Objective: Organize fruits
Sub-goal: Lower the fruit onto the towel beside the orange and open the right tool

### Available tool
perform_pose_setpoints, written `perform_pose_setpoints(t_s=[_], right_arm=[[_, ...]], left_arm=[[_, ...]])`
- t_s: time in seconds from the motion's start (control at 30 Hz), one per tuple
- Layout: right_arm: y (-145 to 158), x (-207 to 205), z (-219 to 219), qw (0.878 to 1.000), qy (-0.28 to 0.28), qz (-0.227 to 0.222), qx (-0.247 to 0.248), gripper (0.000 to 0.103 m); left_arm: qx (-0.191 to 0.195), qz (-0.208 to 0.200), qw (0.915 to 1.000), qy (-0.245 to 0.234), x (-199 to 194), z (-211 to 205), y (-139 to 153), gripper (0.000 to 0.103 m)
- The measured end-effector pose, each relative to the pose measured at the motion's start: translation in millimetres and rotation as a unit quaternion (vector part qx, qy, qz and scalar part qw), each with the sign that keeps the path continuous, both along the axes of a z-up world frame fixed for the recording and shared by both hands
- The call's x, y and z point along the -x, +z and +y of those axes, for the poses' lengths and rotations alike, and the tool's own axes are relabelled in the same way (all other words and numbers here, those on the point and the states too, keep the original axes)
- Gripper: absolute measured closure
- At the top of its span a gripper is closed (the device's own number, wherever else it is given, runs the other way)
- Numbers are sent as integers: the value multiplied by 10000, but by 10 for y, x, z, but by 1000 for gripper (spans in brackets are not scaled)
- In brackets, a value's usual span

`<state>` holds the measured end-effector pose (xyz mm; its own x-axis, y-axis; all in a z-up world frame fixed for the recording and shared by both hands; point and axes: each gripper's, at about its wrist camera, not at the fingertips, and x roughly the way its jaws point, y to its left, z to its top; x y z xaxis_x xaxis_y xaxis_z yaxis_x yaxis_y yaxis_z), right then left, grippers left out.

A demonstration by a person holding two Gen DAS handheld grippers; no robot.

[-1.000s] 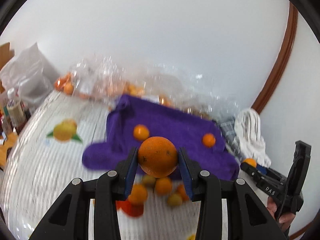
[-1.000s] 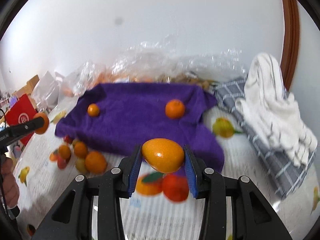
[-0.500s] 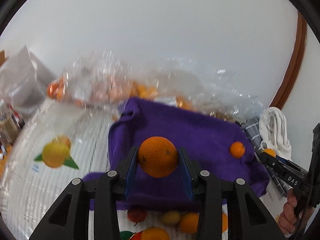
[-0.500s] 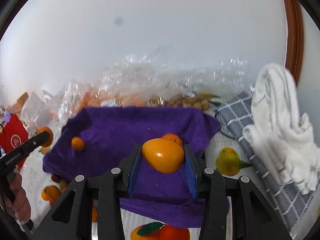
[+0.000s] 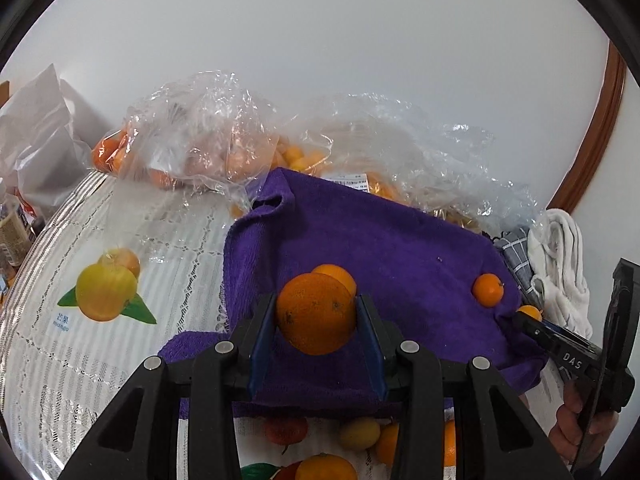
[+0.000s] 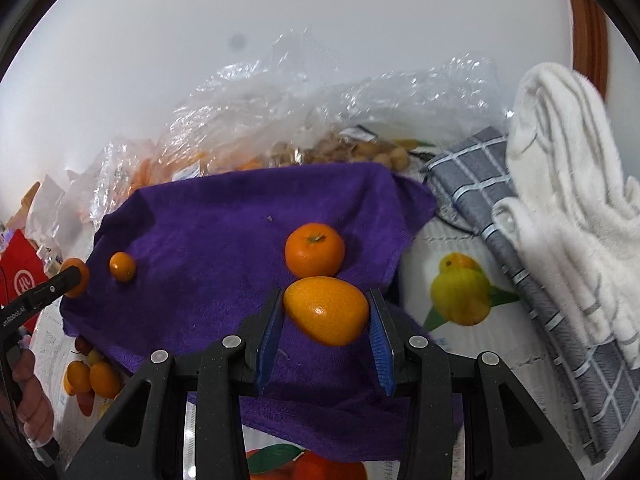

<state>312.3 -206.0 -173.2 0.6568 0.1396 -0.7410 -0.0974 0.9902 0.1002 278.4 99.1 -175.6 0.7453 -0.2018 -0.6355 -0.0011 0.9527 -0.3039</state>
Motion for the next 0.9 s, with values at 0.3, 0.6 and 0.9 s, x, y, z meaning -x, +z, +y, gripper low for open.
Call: perform_pose_setpoints(t_s=[0.3, 0.6, 0.9], right_arm=[[-104, -20, 129, 9992, 111, 86, 375, 62], [-182, -53, 165, 9982, 154, 188, 540, 62], [-218, -69, 216, 9975, 199, 233, 630, 62]], left_arm=[[-161, 114, 9998, 3, -29, -37, -37, 65], [-270, 191, 9994, -31, -53, -74, -76, 65], [-352, 301, 9989, -82, -74, -113, -111, 65]])
